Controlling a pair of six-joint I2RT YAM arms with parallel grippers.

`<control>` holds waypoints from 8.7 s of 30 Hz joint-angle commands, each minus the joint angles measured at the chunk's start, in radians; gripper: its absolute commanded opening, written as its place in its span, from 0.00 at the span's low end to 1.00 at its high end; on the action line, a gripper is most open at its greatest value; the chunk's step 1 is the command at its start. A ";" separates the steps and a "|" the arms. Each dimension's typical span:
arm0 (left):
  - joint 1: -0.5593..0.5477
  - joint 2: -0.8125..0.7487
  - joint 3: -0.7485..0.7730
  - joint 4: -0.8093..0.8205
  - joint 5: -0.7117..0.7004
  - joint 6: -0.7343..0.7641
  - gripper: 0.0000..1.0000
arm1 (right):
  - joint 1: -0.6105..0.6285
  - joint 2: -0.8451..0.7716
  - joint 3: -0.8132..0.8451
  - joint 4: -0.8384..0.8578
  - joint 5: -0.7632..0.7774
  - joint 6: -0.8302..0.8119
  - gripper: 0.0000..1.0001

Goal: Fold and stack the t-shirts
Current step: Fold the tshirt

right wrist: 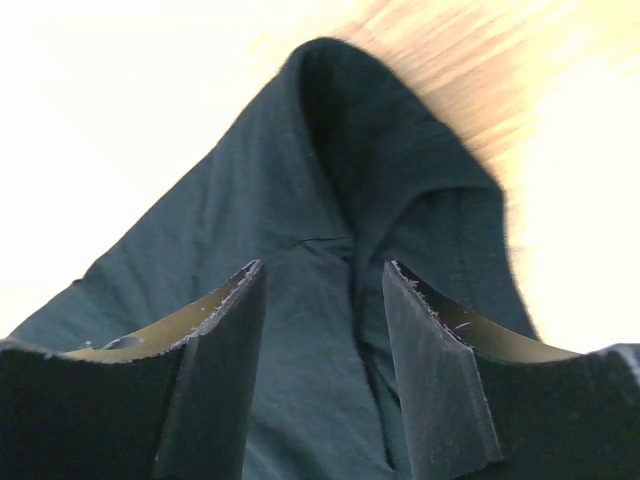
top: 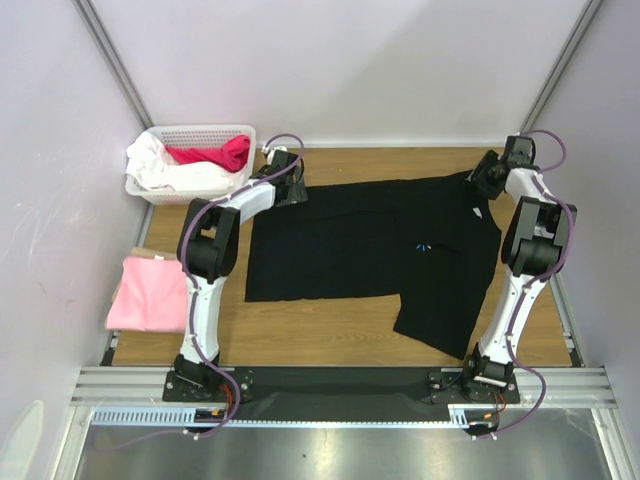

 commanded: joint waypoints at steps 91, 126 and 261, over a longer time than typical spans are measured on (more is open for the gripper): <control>-0.215 0.118 0.205 0.007 0.512 0.402 0.61 | -0.014 -0.122 -0.100 -0.113 -0.163 0.029 0.37; -0.212 0.011 0.247 -0.003 0.616 0.274 0.68 | -0.029 -0.339 -0.447 -0.152 -0.226 -0.004 0.53; -0.402 -0.096 -0.188 0.465 0.572 -0.619 0.00 | -0.037 -0.714 -0.712 -0.237 -0.091 0.035 0.00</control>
